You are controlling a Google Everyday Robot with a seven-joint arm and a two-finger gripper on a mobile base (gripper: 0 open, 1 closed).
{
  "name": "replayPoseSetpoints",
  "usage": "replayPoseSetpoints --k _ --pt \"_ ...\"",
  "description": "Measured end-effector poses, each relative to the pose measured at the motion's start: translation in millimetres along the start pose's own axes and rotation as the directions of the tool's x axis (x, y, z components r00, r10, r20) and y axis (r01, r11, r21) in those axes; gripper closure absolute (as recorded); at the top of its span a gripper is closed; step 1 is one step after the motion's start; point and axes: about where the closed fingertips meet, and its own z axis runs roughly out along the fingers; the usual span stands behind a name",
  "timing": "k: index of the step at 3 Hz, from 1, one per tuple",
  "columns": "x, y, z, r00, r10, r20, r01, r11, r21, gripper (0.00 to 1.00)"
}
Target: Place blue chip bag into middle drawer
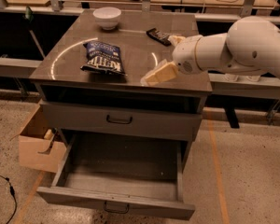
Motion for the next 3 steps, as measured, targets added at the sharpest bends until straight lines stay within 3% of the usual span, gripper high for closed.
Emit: replayPoseSetpoints --k 2,3 --pt "-15.0 -3.9 15.5 0.995 0.096 -0.027 -0.096 0.9954 0.006 0.00" --pt "-17.7 3.2 32.5 0.995 0.098 -0.016 -0.098 0.9950 -0.019 0.00"
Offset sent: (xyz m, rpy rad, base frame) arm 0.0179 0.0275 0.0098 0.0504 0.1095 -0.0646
